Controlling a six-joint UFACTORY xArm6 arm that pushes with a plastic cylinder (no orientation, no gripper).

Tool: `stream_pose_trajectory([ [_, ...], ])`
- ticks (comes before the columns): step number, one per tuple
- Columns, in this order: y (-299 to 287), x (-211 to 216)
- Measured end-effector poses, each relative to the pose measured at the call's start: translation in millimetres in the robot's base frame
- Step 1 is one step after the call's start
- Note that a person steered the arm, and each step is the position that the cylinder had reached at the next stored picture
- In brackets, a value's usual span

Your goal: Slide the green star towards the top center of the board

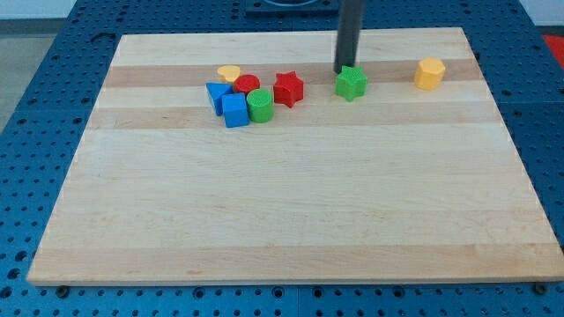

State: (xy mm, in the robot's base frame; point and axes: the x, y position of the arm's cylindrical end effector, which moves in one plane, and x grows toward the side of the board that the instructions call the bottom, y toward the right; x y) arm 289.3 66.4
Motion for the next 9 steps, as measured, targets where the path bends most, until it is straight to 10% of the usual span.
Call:
stream_pose_trajectory([
  [6, 69.3, 59.6],
  [9, -37.3, 7.8],
])
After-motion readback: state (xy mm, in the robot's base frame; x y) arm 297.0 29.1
